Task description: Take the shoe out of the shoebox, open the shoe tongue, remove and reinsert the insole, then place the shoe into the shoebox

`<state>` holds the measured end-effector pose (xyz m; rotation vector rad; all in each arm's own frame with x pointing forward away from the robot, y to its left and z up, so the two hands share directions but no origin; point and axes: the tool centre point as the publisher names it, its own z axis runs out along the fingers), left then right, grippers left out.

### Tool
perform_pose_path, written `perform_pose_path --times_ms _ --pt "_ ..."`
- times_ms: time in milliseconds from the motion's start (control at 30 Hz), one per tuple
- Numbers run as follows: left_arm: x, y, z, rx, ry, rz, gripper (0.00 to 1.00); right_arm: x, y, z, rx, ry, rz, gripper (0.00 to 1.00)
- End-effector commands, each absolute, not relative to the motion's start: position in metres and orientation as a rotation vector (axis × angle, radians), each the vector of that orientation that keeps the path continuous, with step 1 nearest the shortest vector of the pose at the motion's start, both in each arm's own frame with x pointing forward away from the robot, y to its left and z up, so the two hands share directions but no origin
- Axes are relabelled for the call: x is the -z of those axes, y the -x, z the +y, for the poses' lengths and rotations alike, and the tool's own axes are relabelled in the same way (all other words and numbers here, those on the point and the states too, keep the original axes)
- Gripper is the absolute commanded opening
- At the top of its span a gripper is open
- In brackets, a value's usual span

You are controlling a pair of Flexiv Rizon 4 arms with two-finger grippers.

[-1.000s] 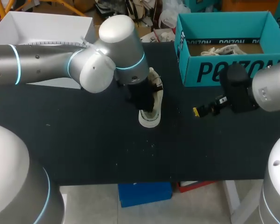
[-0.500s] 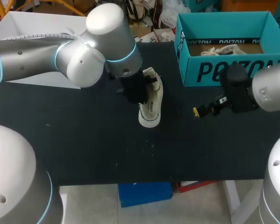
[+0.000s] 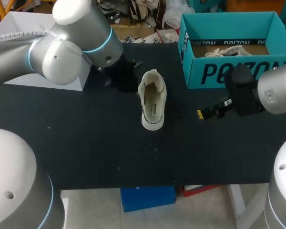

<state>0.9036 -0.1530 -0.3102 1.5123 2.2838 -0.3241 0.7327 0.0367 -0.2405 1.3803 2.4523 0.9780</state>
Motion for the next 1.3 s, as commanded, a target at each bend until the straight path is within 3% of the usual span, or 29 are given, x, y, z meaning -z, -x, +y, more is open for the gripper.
perform_pose_path --times_ms 33,267,667,1033,1300 --pt "0.312 -0.922 -0.136 0.547 -1.222 2.305 0.00 0.241 -0.732 0.037 -0.981 -1.380 2.452 1.00" --pt "0.310 -0.968 -0.132 0.650 -0.881 2.384 0.00 0.241 -0.732 0.037 -0.981 -1.380 2.452 1.00" --pt "0.321 -1.028 -0.193 0.550 -0.933 2.448 0.00 0.241 -0.732 0.037 -0.981 -1.380 2.452 1.00" --pt "0.348 -1.016 -0.214 0.588 -1.006 2.472 0.00 0.241 -0.732 0.037 -0.981 -1.380 2.452 1.00" --pt "0.347 -0.964 -0.203 0.647 -1.057 2.445 0.00 0.241 -0.732 0.037 -0.981 -1.380 2.452 1.00"
